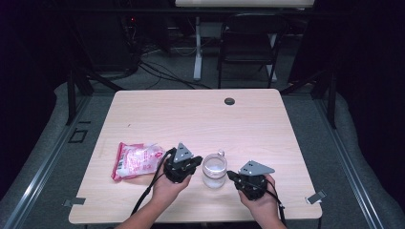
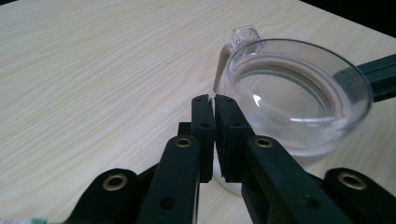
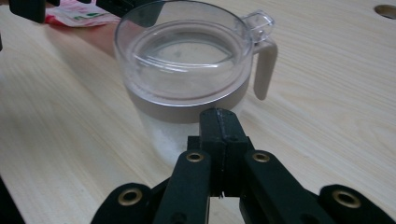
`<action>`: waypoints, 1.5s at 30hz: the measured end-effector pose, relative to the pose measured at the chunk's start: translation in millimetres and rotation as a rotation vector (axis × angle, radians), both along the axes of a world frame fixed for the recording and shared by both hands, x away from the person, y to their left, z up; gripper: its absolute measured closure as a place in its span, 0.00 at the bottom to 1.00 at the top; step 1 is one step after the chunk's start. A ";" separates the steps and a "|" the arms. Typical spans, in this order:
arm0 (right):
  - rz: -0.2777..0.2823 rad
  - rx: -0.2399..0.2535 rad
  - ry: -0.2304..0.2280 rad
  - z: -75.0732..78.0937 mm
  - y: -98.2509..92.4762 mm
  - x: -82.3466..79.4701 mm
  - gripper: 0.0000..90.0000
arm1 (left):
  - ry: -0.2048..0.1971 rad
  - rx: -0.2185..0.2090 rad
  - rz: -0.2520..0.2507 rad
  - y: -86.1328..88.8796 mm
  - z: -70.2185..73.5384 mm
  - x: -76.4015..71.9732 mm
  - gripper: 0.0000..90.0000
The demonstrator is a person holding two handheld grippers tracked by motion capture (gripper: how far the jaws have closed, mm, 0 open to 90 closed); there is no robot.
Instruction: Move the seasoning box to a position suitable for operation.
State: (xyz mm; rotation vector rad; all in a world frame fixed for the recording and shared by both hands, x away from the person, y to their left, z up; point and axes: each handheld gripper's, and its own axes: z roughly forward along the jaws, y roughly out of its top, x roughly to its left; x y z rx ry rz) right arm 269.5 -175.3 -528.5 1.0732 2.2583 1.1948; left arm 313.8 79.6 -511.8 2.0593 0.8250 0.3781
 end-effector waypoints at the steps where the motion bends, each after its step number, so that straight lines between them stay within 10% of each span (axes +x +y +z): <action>1: 0.014 0.000 0.001 -0.2 2.4 -0.2 1.00 | 0.000 0.002 0.003 3.5 0.4 -1.9 0.95; 17: 0.138 0.031 -0.021 -4.6 28.1 9.3 1.00 | 0.021 -0.076 0.109 52.9 -9.9 -12.4 0.81; 28: 0.022 -0.009 -0.024 -18.1 3.7 44.7 0.88 | -0.002 -0.061 0.131 57.2 -12.3 -24.2 0.73; 37: 0.018 0.028 0.026 -30.3 7.0 69.4 0.85 | -0.004 -0.051 0.153 64.6 -14.7 -33.3 0.71; 45: 0.040 -0.035 0.017 -34.3 20.6 81.2 0.83 | -0.008 -0.059 0.172 74.7 -14.8 -43.0 0.71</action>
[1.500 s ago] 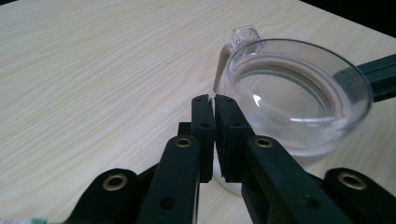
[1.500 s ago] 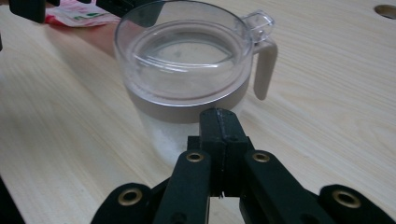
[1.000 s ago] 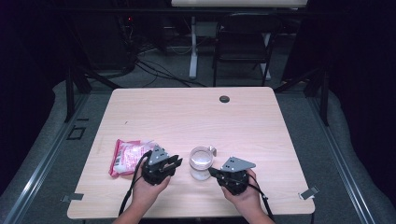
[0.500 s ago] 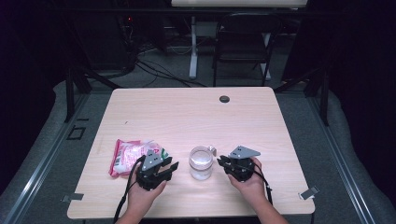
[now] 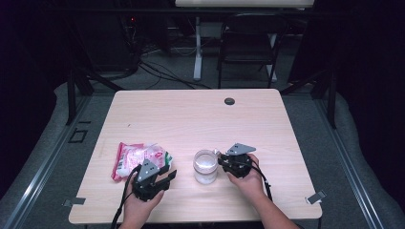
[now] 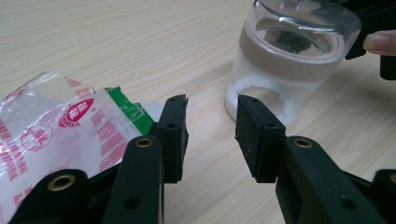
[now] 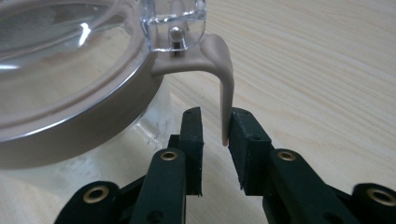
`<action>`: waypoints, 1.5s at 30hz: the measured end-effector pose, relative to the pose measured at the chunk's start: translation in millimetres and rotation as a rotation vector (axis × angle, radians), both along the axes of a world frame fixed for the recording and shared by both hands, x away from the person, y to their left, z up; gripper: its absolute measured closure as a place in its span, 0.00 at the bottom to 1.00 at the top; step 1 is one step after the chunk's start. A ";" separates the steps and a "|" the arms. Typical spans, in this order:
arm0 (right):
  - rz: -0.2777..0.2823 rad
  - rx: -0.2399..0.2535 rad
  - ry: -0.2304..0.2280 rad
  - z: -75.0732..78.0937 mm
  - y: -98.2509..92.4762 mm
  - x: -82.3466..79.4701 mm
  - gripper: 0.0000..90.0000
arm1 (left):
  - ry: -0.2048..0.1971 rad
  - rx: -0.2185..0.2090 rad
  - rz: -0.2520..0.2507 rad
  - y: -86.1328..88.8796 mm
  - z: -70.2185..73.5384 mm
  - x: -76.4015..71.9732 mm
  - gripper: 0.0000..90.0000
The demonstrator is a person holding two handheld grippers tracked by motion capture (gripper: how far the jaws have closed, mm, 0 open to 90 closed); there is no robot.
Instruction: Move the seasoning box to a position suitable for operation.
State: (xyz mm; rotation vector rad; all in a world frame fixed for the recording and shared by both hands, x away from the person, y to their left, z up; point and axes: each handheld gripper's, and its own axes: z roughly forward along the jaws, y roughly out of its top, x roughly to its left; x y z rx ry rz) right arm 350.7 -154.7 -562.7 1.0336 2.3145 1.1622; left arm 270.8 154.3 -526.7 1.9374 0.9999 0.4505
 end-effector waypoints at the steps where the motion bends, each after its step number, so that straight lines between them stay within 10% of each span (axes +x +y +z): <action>1: 0.001 -0.005 0.001 -0.5 1.1 1.7 0.83 | -0.002 -0.004 0.007 0.8 -0.3 -1.0 0.71; 10: -0.012 0.031 0.023 -4.4 5.4 14.0 0.91 | -0.008 -0.003 0.032 8.4 -0.6 -8.2 0.71; 24: -0.031 -0.047 0.011 0.2 7.7 7.4 0.95 | -0.013 0.003 0.013 3.8 0.5 -6.4 0.71; 36: -0.136 -0.085 0.017 3.0 -6.4 -12.4 0.95 | -0.017 -0.004 -0.069 -17.1 0.6 2.8 0.71; 45: -0.168 -0.027 0.046 6.4 -22.3 -37.0 0.92 | -0.002 0.016 -0.177 -47.3 -1.4 10.5 0.71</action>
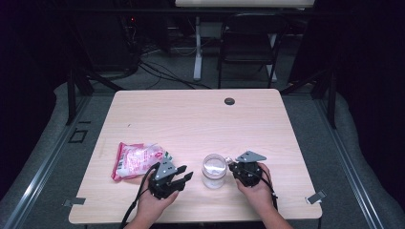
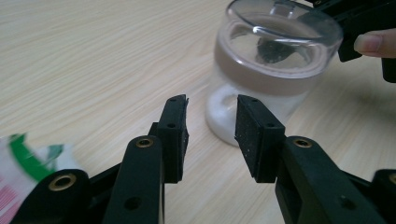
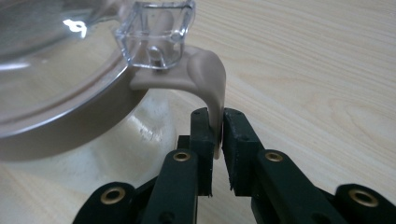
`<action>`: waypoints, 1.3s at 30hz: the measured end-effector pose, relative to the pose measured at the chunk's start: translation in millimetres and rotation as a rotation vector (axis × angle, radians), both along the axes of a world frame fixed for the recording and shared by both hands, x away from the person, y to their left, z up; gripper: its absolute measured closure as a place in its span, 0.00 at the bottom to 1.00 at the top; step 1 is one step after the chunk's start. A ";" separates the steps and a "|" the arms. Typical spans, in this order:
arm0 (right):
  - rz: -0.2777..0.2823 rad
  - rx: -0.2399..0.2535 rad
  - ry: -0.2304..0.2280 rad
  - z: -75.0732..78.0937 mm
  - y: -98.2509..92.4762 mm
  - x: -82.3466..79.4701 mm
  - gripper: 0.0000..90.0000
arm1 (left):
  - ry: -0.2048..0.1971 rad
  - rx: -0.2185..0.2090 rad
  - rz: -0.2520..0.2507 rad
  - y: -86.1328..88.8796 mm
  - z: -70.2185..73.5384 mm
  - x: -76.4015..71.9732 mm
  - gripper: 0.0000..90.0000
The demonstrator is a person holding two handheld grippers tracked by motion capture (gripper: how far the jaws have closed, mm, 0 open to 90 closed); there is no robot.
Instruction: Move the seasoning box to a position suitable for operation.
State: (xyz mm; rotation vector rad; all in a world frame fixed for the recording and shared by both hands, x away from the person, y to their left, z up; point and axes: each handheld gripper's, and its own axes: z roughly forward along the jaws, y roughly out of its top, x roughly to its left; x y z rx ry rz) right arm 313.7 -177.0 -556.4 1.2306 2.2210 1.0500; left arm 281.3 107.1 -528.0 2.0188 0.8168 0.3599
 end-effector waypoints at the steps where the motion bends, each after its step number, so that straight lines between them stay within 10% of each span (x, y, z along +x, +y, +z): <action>1: 0.000 0.000 0.000 0.0 0.0 0.0 0.92 | 0.000 0.000 0.000 0.0 0.0 0.0 0.71; 23: 0.072 0.053 0.033 9.8 -11.3 -29.6 1.00 | -0.003 0.001 -0.009 -12.7 2.9 11.9 0.75; 39: 0.040 0.072 -0.069 45.1 -12.7 -32.9 0.86 | -0.023 -0.009 0.018 -2.9 6.0 14.5 0.84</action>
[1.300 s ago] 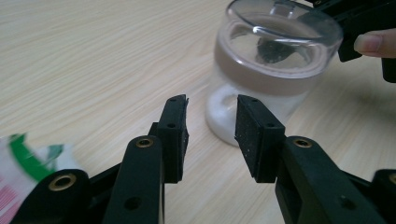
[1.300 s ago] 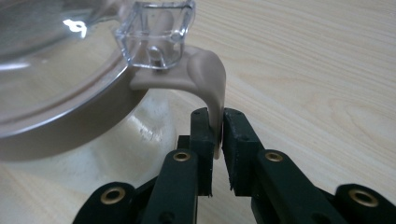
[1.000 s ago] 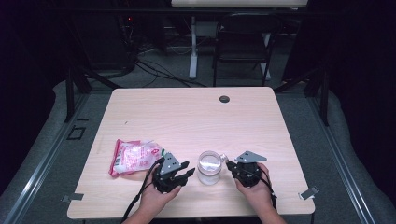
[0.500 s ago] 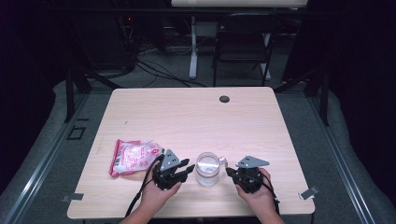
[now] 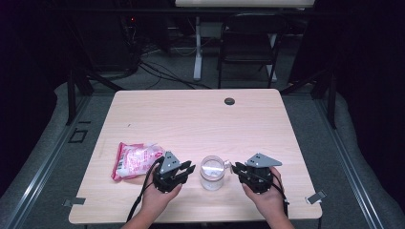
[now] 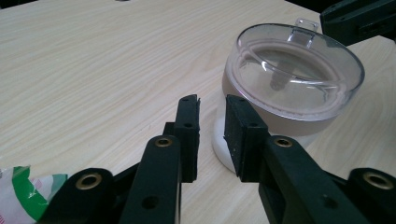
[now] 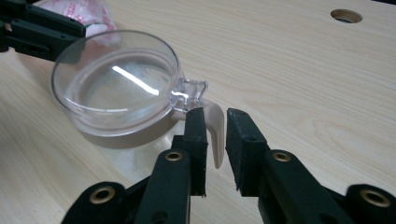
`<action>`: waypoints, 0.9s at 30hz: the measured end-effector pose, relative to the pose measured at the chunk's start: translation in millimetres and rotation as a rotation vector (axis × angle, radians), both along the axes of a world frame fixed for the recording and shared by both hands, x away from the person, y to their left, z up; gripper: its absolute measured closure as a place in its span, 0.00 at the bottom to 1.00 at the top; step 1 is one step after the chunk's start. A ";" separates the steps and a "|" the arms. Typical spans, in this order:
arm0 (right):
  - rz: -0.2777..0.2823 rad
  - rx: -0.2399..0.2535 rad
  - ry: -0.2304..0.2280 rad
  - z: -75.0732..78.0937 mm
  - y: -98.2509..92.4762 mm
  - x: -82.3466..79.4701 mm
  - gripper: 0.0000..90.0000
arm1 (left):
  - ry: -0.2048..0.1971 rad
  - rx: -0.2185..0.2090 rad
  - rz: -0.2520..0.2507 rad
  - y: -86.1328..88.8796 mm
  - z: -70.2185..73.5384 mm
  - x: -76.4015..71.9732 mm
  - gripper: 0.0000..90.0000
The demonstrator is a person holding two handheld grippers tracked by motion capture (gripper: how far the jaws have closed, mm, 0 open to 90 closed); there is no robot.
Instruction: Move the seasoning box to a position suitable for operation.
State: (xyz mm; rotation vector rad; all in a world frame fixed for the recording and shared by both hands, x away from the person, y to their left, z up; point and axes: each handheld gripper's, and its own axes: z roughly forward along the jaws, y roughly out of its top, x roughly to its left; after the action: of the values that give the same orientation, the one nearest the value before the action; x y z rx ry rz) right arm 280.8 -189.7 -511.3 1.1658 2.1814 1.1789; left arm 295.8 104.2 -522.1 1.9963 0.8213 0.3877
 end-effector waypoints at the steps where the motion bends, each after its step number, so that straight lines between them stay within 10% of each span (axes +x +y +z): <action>1: -0.006 0.008 -0.001 1.5 0.2 -0.2 0.85 | 0.003 -0.001 -0.001 0.4 0.2 0.1 0.87; 15: -0.031 0.017 -0.003 24.6 -1.7 20.9 0.56 | 0.067 -0.032 -0.009 3.1 17.4 17.4 0.86; 27: -0.037 0.039 0.010 34.2 6.6 25.3 0.76 | 0.031 -0.005 0.011 -11.5 20.8 28.4 0.67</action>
State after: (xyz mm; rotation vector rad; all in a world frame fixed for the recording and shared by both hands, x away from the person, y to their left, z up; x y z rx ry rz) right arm 306.0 -183.1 -477.1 1.2245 2.1442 1.2073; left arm 324.1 92.7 -501.3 1.9982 0.8528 0.3614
